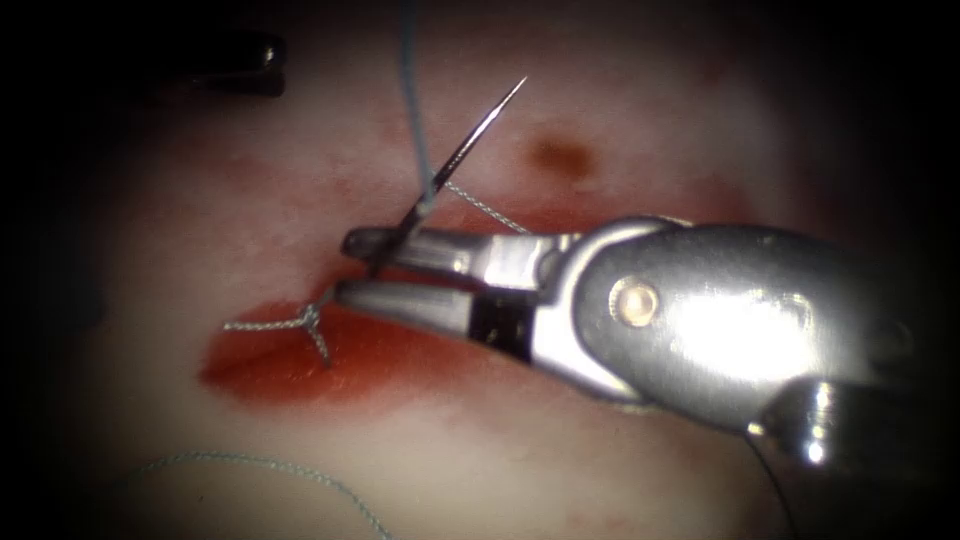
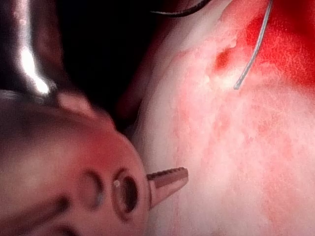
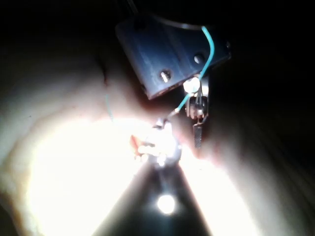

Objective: Wound Closure
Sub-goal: Pass the needle over to the right grasper, then hand the needle back to the left to regrasp.

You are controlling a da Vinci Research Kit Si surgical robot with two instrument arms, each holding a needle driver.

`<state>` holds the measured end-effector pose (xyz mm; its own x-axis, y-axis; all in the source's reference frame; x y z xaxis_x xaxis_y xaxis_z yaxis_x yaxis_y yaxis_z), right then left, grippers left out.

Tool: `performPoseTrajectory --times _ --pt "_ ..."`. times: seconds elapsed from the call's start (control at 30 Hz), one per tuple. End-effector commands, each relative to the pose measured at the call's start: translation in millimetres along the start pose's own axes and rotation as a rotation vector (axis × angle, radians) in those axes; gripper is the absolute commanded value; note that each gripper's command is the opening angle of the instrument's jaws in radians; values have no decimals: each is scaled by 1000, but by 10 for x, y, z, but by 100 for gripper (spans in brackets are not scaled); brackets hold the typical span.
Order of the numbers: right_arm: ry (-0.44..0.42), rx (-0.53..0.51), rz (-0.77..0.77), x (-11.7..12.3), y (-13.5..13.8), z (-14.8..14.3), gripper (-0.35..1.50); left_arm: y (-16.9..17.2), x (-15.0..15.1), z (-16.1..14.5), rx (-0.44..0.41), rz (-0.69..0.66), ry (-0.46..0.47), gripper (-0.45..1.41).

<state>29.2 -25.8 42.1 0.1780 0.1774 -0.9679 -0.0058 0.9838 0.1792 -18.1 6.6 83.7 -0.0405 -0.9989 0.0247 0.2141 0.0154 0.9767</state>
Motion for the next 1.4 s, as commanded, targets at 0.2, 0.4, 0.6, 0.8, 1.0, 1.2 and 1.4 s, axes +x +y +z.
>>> performPoseTrajectory --times 0.2,0.4,0.6,0.8,1.0,1.2,1.4 --pt "369 292 -63 -22 34 -39 -35 -5 -10 -12 84 -195 111 131" --pt "542 550 63 -45 17 -52 -35 -10 16 3 423 -583 187 131" --pt "553 621 71 -56 17 -40 -35 -13 34 17 472 -612 289 131" --pt "549 610 73 -55 17 -33 -35 -15 41 51 500 -621 228 128" --pt "543 587 74 -52 15 -17 -35 -13 50 82 506 -429 104 111" --pt "542 584 74 -51 15 -14 -35 -15 47 83 498 -441 72 96" --pt "540 584 74 -50 16 -15 -35 -15 48 83 498 -470 75 34"
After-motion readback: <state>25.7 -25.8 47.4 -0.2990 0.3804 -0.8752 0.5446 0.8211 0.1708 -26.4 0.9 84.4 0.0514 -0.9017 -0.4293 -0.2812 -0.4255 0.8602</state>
